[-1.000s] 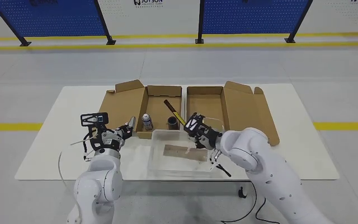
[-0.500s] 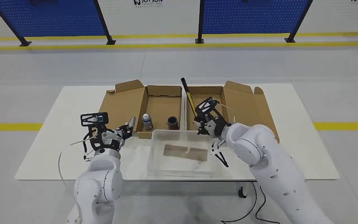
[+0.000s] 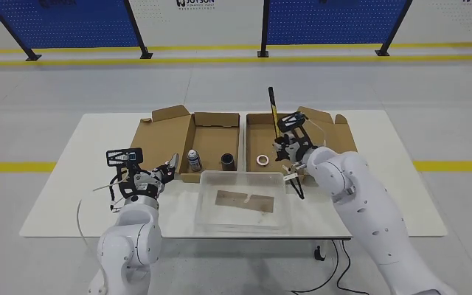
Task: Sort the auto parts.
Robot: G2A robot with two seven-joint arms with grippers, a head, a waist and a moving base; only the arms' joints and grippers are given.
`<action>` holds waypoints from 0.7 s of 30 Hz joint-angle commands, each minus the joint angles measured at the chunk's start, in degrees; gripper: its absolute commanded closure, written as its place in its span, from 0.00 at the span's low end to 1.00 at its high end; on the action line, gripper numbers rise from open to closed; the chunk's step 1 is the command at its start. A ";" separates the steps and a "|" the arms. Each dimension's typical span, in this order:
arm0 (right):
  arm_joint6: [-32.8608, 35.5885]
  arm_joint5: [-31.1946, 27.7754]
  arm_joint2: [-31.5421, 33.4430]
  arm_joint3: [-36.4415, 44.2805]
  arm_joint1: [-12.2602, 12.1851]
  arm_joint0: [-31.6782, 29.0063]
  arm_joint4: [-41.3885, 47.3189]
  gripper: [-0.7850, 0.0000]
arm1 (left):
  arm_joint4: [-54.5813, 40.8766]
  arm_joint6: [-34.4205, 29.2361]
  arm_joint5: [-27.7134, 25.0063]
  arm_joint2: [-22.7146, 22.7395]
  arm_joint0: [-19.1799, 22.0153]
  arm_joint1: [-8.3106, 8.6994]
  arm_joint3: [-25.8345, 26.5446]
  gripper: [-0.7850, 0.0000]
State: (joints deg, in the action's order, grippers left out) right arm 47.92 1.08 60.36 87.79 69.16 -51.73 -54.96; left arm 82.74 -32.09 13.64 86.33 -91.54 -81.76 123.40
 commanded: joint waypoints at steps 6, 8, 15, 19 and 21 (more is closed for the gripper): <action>-0.97 2.01 -1.95 -8.26 1.24 3.27 2.07 1.00 | 0.00 0.00 0.00 0.00 0.00 0.00 0.00 0.00; -1.51 2.33 -2.39 -10.68 1.64 4.09 3.26 1.00 | 0.00 0.00 0.00 0.00 0.00 0.00 0.00 0.00; -2.92 3.73 -3.23 -18.45 2.73 6.16 6.09 1.00 | 0.00 0.00 0.00 0.00 0.00 0.00 0.00 0.00; -3.74 4.18 -3.78 -21.62 3.32 6.84 7.49 1.00 | 0.00 0.00 0.00 0.00 0.00 0.00 0.00 0.00; -4.17 4.85 -3.93 -22.91 3.61 6.96 8.32 1.00 | 0.00 0.00 0.00 0.00 0.00 0.00 0.00 0.00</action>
State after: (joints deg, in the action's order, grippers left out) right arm 44.00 5.60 56.45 65.48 72.64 -44.80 -47.16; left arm 82.74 -32.09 13.64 86.33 -91.54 -81.76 123.40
